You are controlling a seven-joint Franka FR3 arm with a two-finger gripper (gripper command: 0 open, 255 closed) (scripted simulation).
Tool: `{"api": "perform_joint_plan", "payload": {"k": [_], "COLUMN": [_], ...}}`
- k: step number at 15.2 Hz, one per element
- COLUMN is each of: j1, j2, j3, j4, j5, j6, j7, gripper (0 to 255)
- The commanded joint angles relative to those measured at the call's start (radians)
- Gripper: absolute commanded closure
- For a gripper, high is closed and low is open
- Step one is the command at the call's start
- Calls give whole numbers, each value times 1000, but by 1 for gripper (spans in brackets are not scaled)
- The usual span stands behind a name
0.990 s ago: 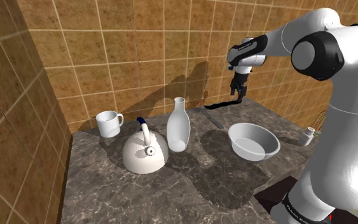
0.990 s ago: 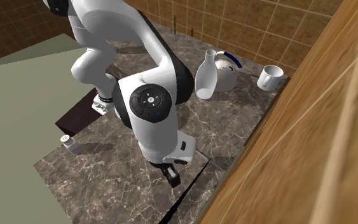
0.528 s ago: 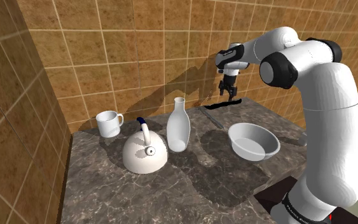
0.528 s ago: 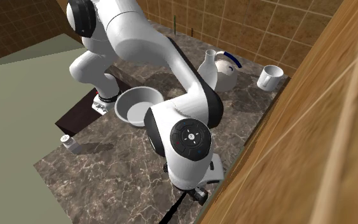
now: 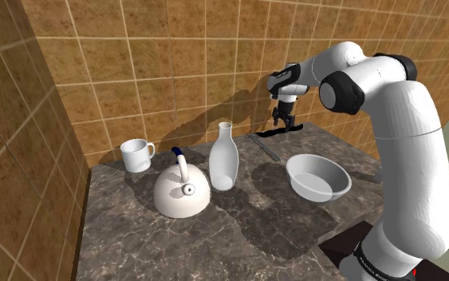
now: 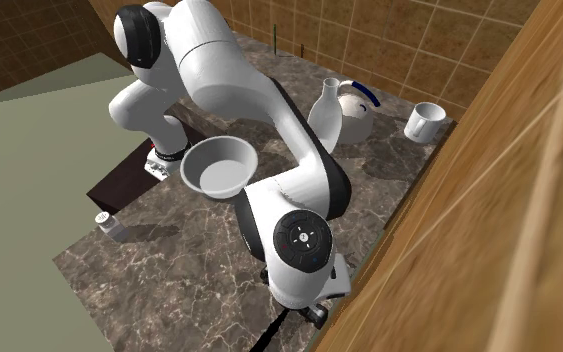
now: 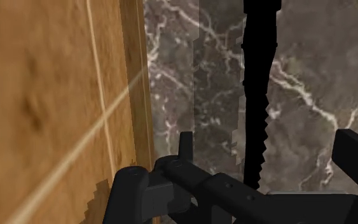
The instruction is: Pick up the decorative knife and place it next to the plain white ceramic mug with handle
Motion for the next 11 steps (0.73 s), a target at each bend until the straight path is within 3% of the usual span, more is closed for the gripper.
{"api": "perform_joint_plan", "payload": {"k": [1, 7, 8, 11], "j1": [-1, -1, -1, -1], "j2": [7, 7, 7, 7], "j3": [3, 3, 3, 3], "j4": [0, 0, 0, 0], "j5": [4, 4, 4, 4], "j6": [7, 7, 7, 7], "j7": [-1, -1, -1, -1], "gripper": [0, 0, 255, 255]}}
